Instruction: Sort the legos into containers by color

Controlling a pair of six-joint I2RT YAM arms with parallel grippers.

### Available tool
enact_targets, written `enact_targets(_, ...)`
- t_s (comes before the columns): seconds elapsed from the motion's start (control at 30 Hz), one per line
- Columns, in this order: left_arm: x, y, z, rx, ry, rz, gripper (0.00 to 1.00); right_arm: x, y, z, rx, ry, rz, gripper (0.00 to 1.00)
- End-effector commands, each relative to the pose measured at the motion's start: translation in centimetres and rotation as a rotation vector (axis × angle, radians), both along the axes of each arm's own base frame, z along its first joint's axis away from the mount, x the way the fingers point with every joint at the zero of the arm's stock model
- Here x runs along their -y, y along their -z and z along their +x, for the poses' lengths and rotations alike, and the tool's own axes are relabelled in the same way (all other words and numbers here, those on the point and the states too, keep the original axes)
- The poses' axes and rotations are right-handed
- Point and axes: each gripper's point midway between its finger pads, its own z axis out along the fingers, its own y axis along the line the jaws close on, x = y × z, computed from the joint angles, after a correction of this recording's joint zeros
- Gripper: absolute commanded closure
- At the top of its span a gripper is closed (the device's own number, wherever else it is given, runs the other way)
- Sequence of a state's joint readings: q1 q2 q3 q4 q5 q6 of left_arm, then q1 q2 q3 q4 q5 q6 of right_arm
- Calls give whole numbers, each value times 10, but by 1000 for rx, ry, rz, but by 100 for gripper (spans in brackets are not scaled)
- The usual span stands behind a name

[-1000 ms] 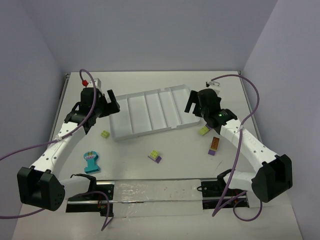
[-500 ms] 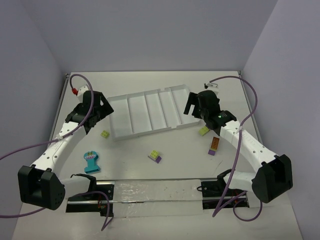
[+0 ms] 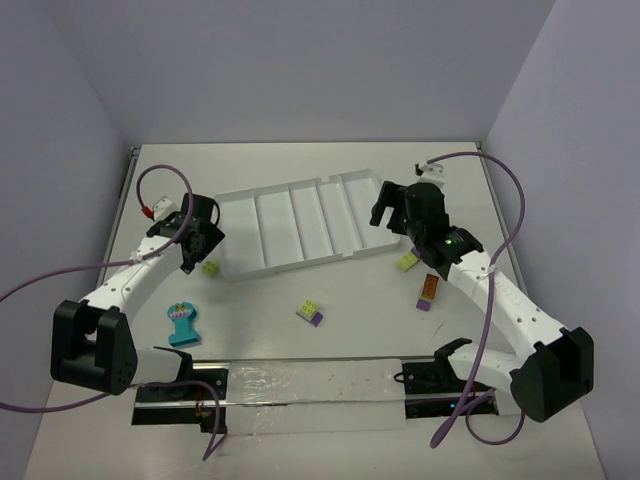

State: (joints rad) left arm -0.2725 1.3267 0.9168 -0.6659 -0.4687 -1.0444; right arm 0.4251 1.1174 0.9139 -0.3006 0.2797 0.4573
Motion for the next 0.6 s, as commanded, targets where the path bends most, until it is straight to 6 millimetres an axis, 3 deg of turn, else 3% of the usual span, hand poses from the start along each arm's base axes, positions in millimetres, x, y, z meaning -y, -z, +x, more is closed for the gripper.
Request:
enact_targets(0.0, -14, 16, -2, -38, -129, 18, 19, -4, -17, 10, 44, -1, 6, 0)
enact_targets(0.27, -22, 35, -1, -49, -173, -40, 23, -6, -6, 7, 22, -21, 1, 0)
enact_targets(0.57, -8, 62, 1, -105, -89, -94, 27, -13, -1, 9, -4, -43, 17, 0)
